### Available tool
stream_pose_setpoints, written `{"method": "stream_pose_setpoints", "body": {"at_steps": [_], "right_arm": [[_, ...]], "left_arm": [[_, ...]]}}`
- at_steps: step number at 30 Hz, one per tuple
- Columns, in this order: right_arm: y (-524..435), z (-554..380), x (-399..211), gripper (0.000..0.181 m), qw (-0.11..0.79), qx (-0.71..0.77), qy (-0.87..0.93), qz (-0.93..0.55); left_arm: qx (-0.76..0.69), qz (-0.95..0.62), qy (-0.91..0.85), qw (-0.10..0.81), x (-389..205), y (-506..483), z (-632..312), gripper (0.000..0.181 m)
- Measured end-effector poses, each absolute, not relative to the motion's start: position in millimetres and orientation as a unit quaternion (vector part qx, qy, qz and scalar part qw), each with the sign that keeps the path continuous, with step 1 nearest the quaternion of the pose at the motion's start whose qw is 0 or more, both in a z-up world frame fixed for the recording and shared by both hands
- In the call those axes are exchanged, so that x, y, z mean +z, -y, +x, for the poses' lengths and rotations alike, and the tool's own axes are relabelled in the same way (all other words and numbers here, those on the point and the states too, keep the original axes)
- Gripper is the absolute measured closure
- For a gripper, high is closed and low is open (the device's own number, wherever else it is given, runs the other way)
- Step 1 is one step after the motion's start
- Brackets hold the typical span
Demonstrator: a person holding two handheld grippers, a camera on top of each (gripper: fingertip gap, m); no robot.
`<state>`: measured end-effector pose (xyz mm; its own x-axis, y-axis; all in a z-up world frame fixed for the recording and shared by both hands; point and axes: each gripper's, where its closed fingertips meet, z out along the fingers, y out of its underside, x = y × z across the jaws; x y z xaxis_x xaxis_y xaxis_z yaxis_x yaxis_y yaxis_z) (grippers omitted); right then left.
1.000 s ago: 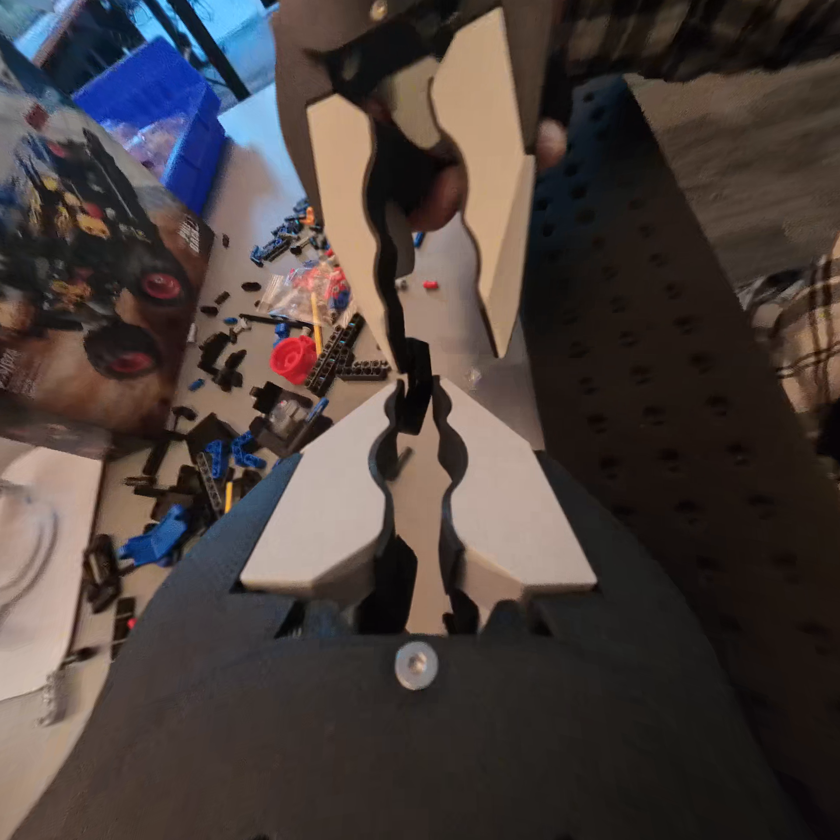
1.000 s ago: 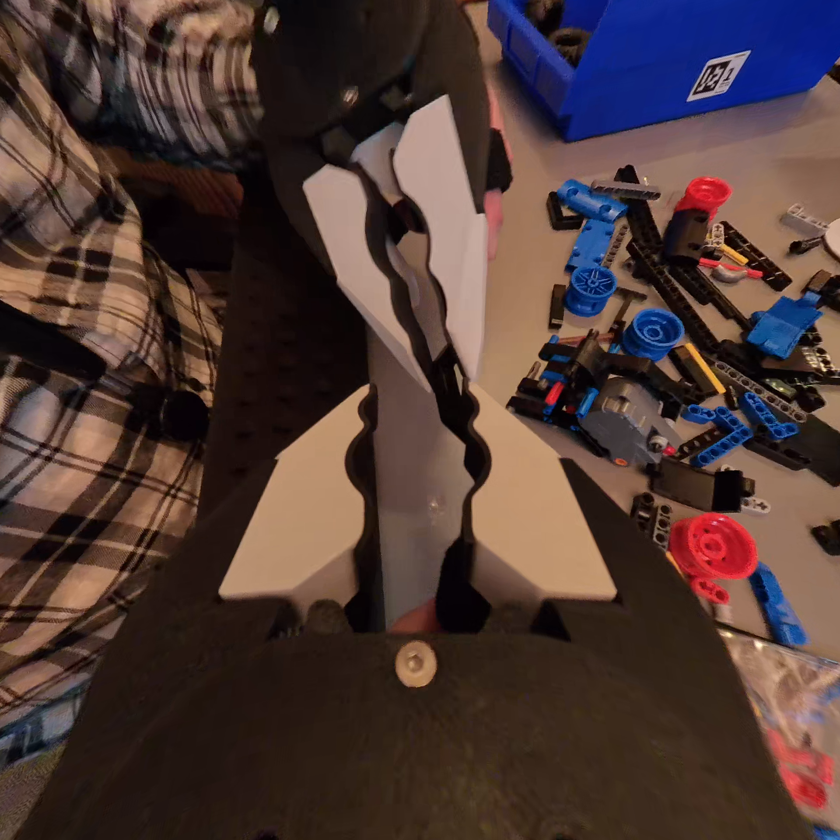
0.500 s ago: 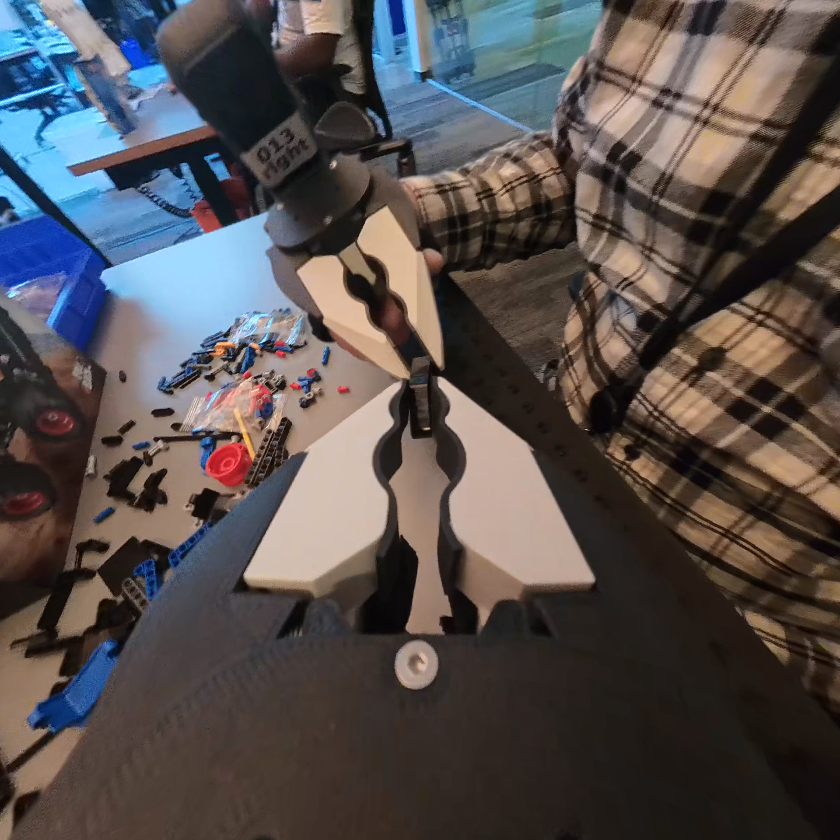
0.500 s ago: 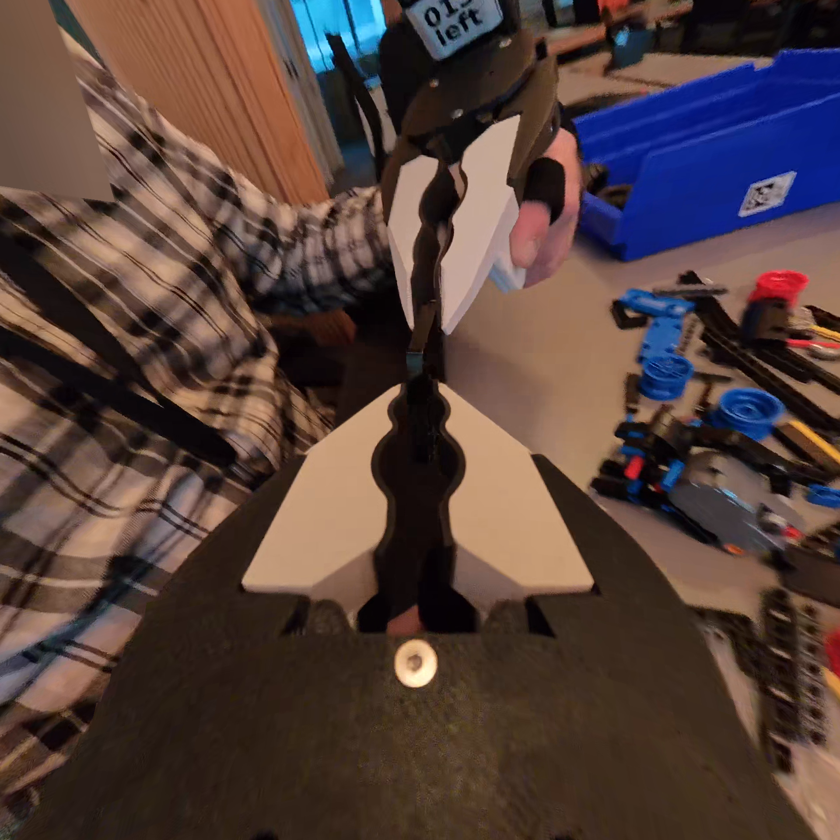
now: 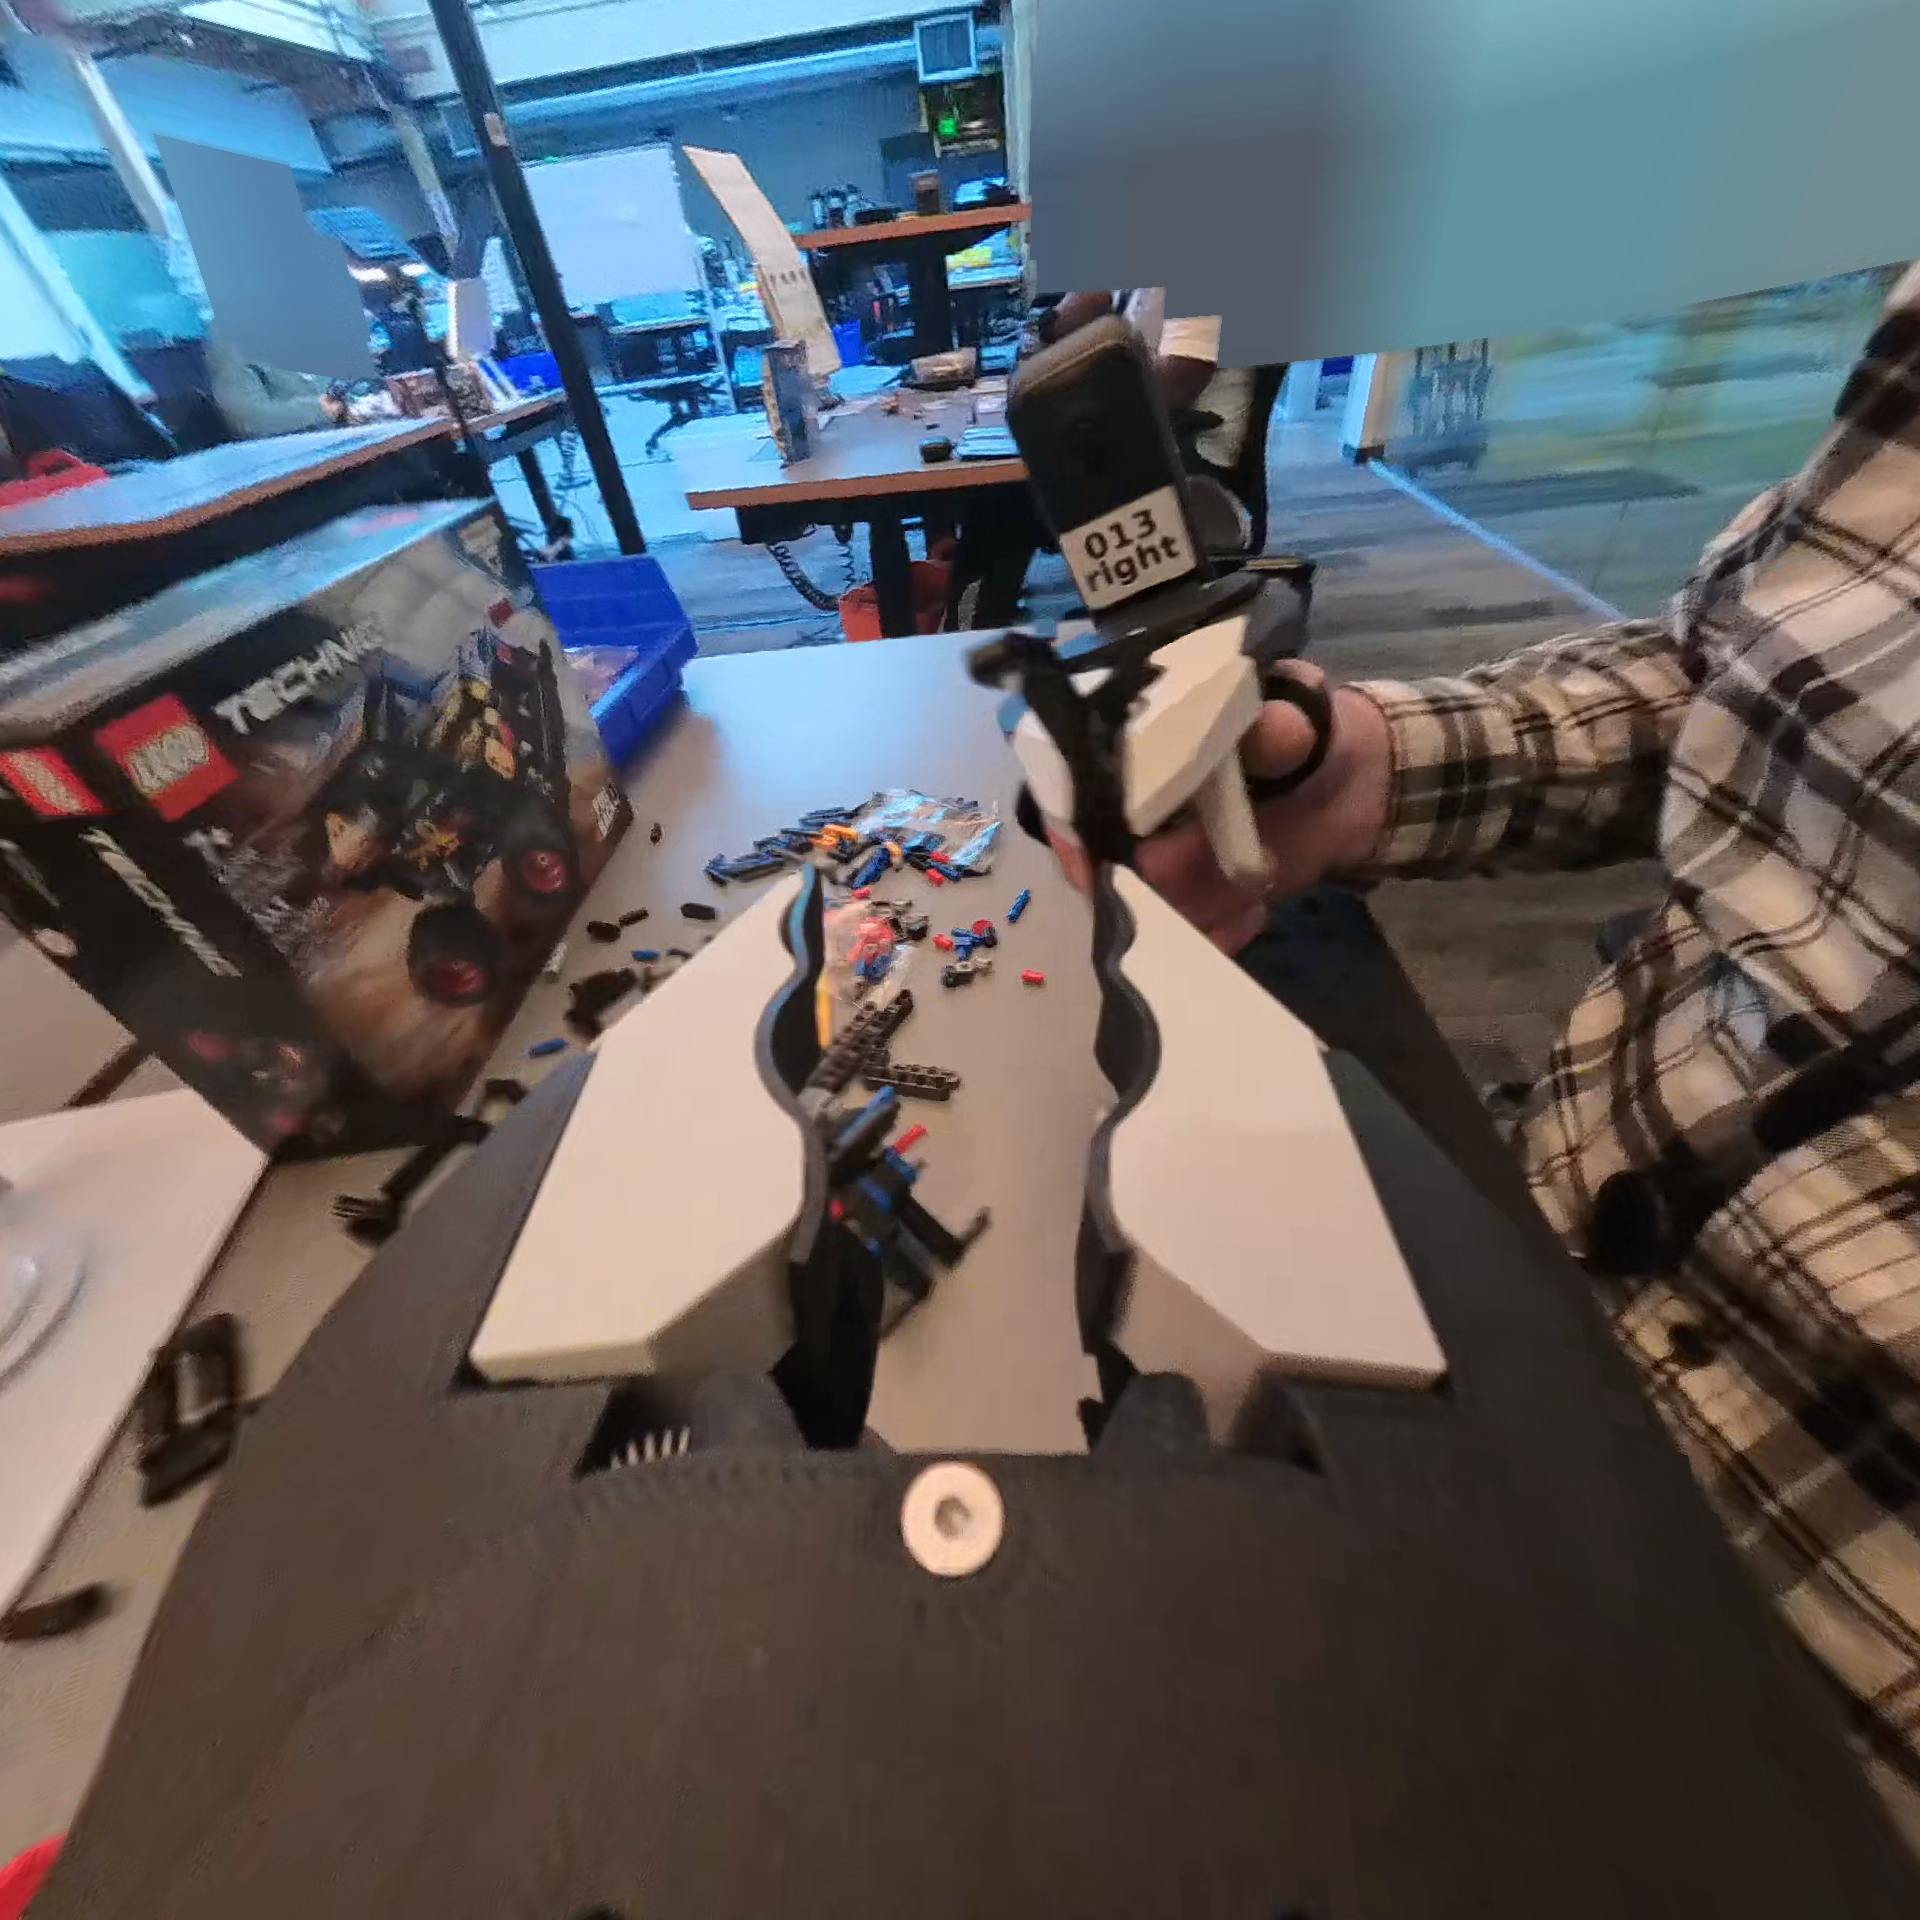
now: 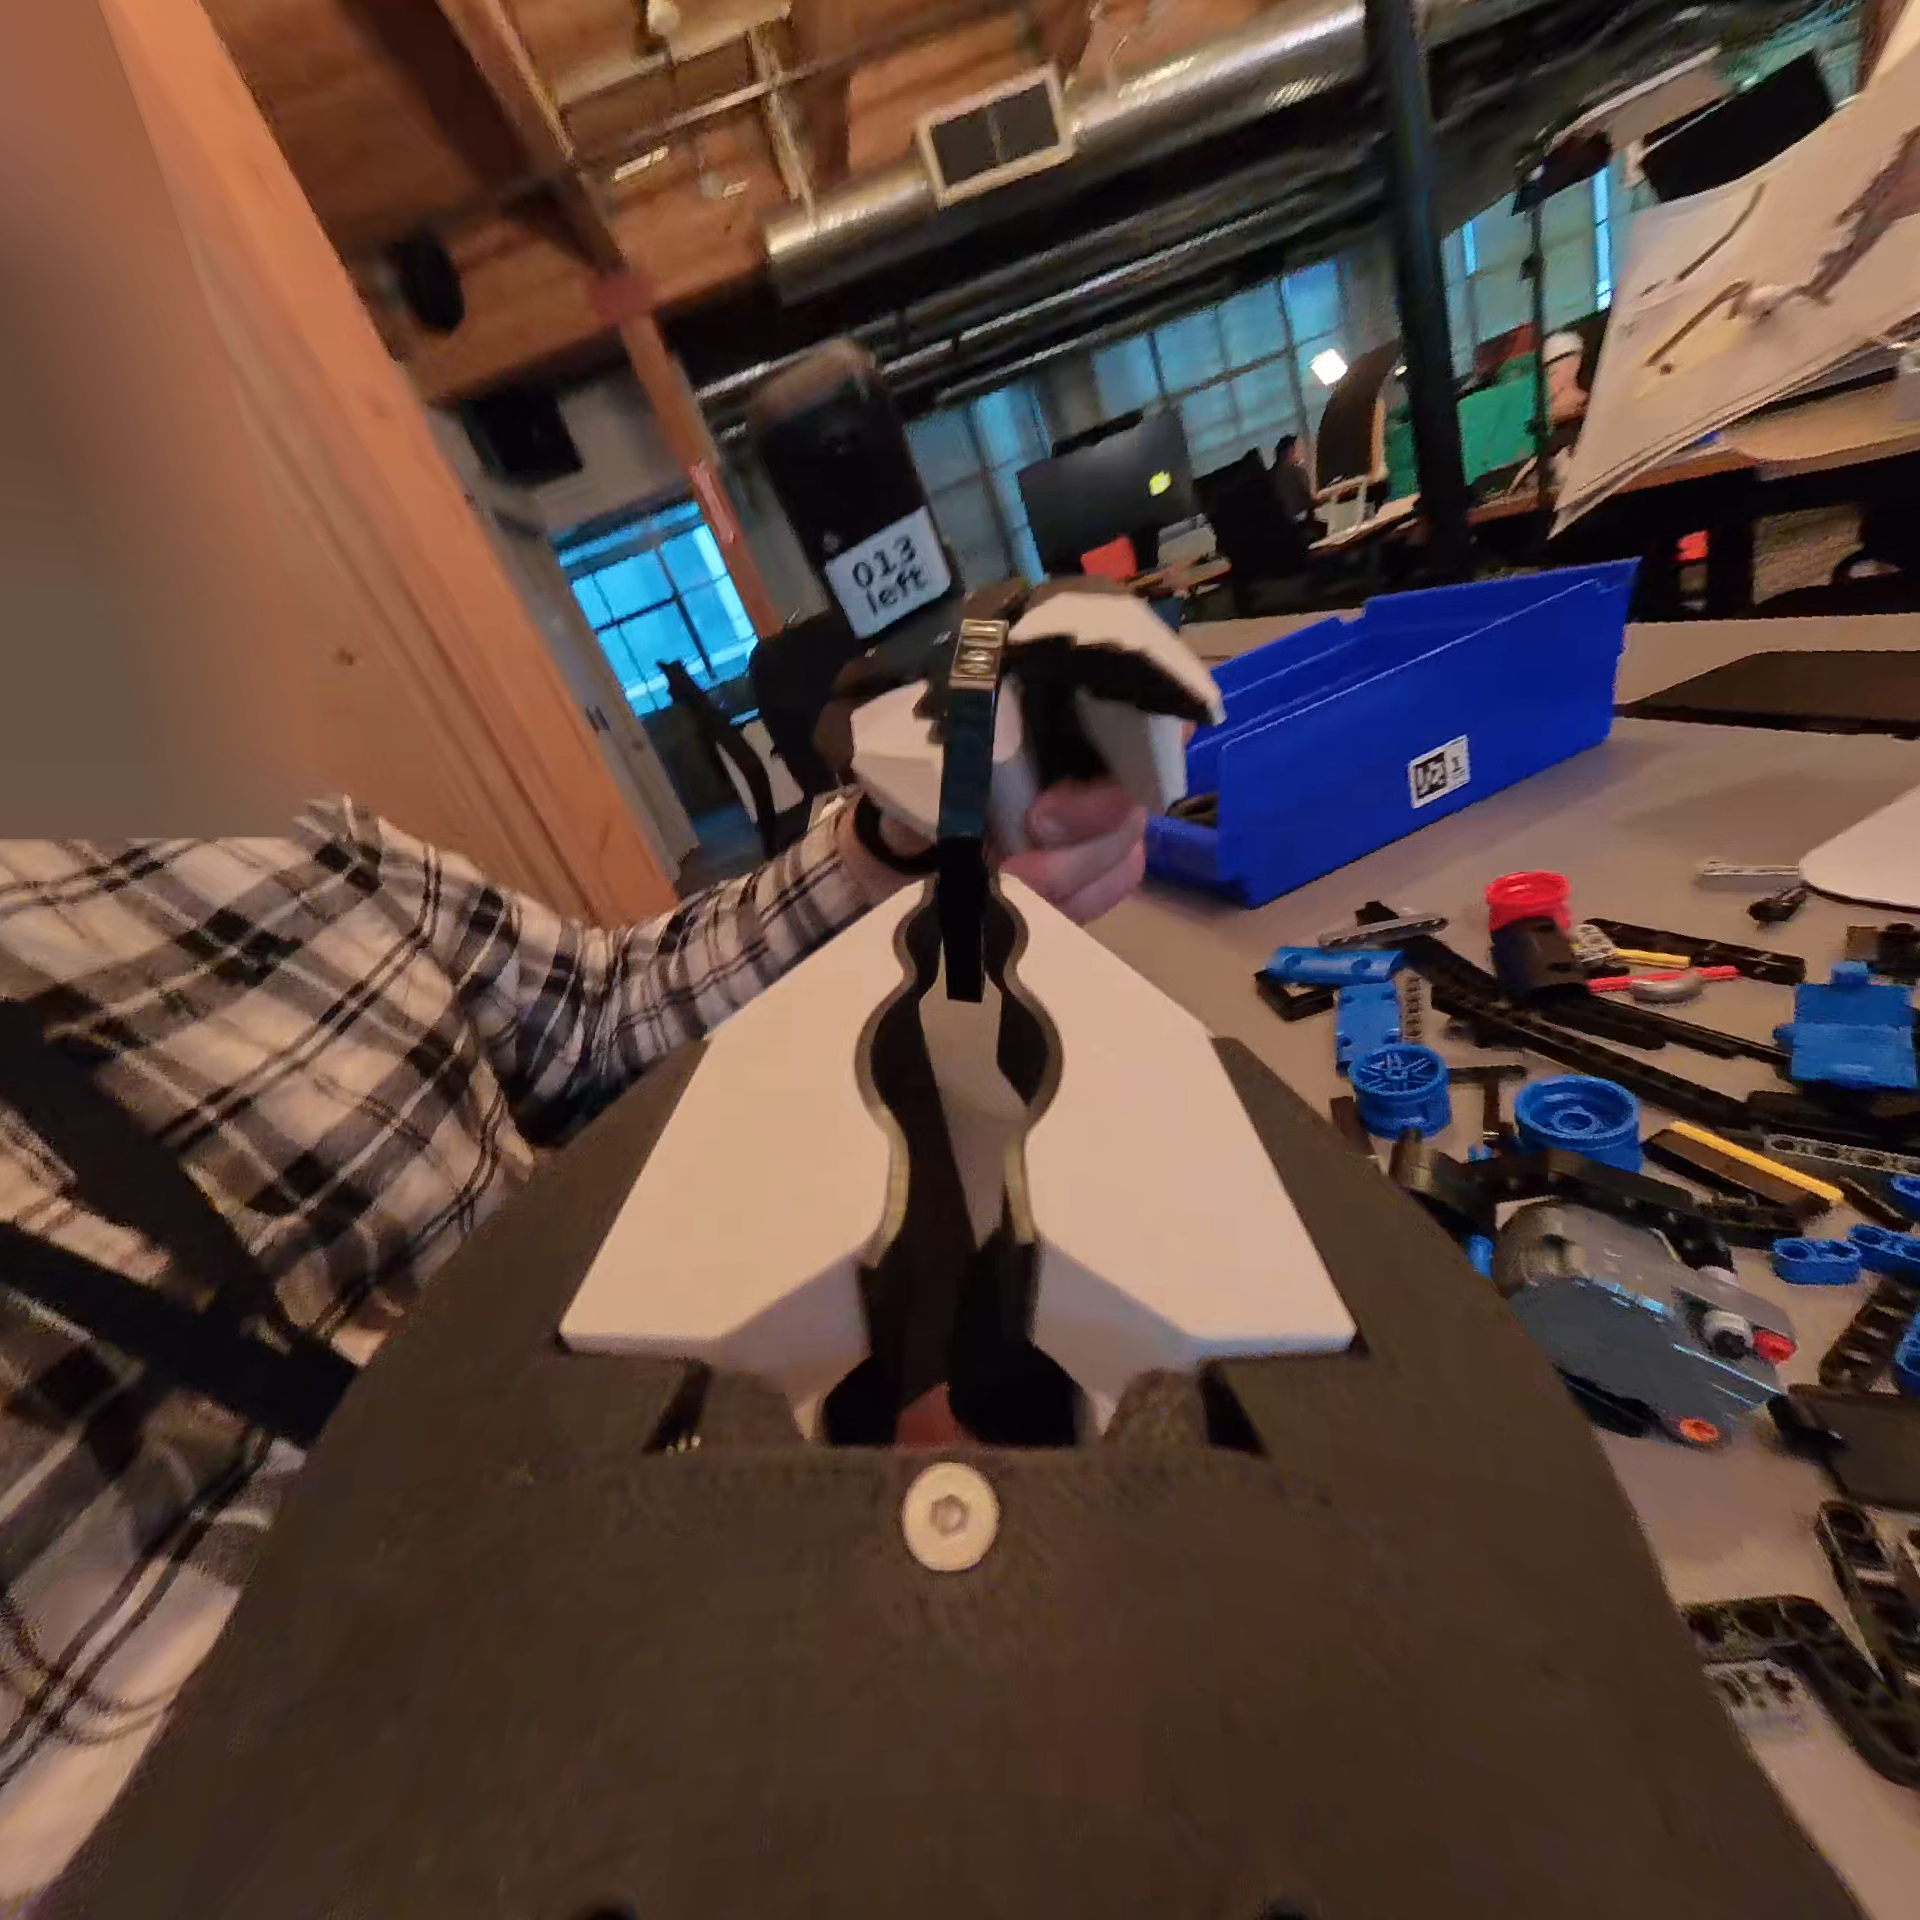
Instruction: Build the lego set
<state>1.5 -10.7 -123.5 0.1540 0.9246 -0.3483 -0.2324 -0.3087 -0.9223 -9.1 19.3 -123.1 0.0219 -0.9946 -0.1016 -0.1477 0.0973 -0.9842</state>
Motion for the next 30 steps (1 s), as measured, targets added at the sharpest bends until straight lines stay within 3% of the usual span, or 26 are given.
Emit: {"method": "stream_pose_setpoints", "body": {"at_steps": [4, 8, 15, 18, 22, 24, 30], "right_arm": [[-8, 4, -125, 0.175, 0.539, 0.549, 0.249, -0.589], [-6, -5, -127, 0.175, 0.544, 0.537, 0.246, -0.595], [-5, 2, -126, 0.169, 0.565, 0.49, 0.272, -0.606], [-2, 10, -128, 0.164, 0.606, 0.37, 0.355, -0.608], [6, 14, -131, 0.149, 0.666, 0.072, 0.531, -0.519], [8, 11, -139, 0.141, 0.655, -0.077, 0.605, -0.446], [19, 0, -136, 0.142, 0.662, -0.219, 0.646, -0.312]], "left_arm": [[-0.395, -0.535, -0.573, 0.478, -147, -3, -3, 0.141], [-0.322, -0.568, -0.58, 0.487, -175, -8, 7, 0.172], [-0.458, -0.578, -0.519, 0.432, -163, 2, 6, 0.174], [-0.507, -0.58, -0.507, 0.387, -163, 9, 5, 0.174], [-0.574, -0.577, -0.491, 0.312, -166, 25, 8, 0.175], [-0.616, -0.563, -0.476, 0.279, -162, 34, 9, 0.175], [-0.671, -0.548, -0.449, 0.219, -160, 46, 9, 0.175]]}}
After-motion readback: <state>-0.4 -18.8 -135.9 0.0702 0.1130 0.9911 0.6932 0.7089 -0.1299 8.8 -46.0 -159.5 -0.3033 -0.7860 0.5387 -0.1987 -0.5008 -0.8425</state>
